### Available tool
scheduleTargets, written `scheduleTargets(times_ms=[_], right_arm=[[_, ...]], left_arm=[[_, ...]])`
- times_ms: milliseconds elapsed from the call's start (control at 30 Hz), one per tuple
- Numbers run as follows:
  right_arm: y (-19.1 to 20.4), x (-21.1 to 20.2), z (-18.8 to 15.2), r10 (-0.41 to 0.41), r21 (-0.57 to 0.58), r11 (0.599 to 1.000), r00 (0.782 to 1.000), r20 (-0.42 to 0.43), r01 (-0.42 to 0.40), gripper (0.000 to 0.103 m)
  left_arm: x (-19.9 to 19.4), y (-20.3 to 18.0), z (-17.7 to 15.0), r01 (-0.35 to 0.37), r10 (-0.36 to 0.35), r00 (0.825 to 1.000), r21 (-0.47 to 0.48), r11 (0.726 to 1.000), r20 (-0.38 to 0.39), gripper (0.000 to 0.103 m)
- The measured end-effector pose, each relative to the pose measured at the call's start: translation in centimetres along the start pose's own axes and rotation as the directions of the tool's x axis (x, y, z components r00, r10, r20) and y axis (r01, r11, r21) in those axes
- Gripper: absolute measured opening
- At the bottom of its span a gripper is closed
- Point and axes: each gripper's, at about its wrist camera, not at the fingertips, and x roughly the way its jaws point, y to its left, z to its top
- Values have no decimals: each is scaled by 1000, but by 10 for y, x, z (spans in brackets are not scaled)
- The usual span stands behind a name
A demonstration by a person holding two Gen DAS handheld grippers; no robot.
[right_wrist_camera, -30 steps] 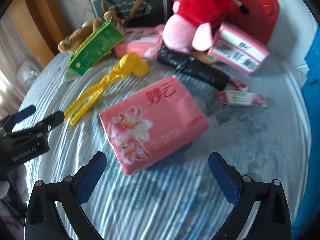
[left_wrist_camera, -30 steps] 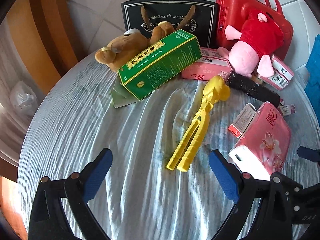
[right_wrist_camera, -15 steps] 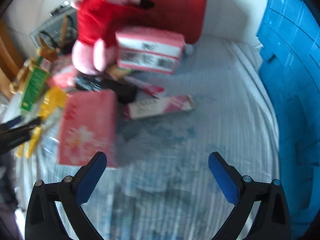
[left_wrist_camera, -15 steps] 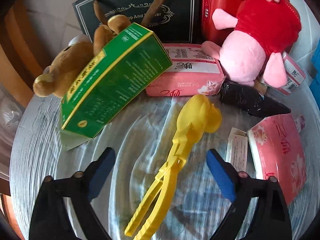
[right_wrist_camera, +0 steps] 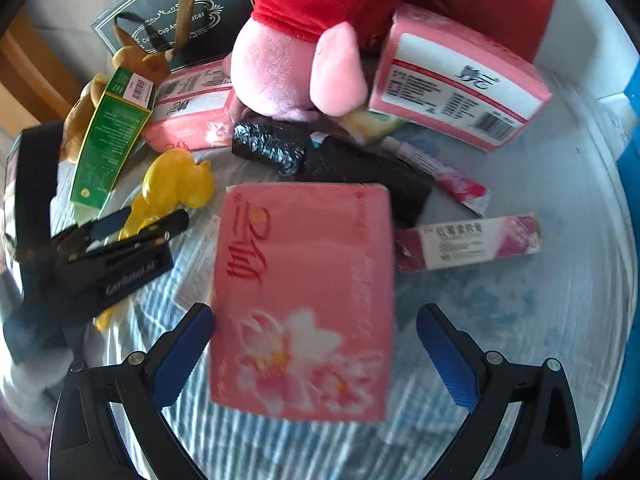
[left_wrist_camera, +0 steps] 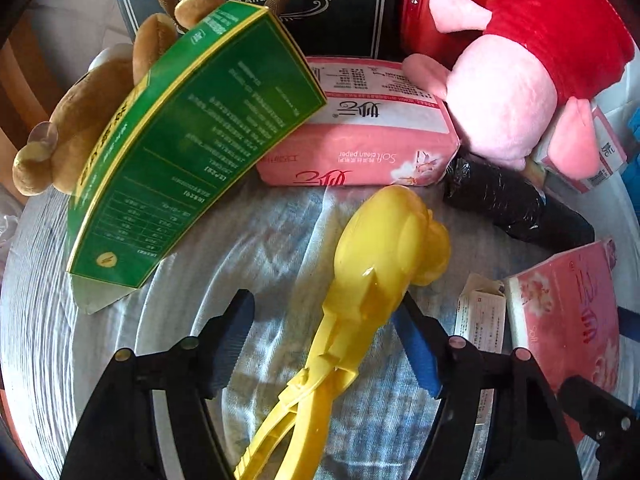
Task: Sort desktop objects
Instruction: 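Grasp the yellow toy clip with the left gripper while the right grasps the pink tissue pack, then carry the yellow clip and tissue pack into the blue bin and release both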
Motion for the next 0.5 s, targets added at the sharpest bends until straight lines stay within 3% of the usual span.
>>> scheduleTargets(times_ms=[67, 167, 200, 267, 500], right_arm=[[4, 1, 4, 9, 0, 1000, 1000, -3, -9, 103], [12, 5, 7, -14, -21, 1000, 1000, -8, 14, 103], [13, 9, 8, -25, -24, 999, 1000, -18, 25, 103], [12, 13, 7, -44, -19, 999, 999, -31, 44, 92], [14, -8, -10, -35, -43, 998, 999, 25, 36, 90]], left_arm=[[-1, -1, 0, 2, -2, 1000, 7, 1000, 5, 67], [-6, -8, -3, 31, -32, 999, 35, 999, 25, 35], [-8, -11, -4, 24, -26, 999, 48, 999, 32, 29], [-11, -12, -7, -12, 10, 999, 53, 999, 38, 28], [-60, 4, -25, -46, 47, 991, -4, 999, 126, 28]])
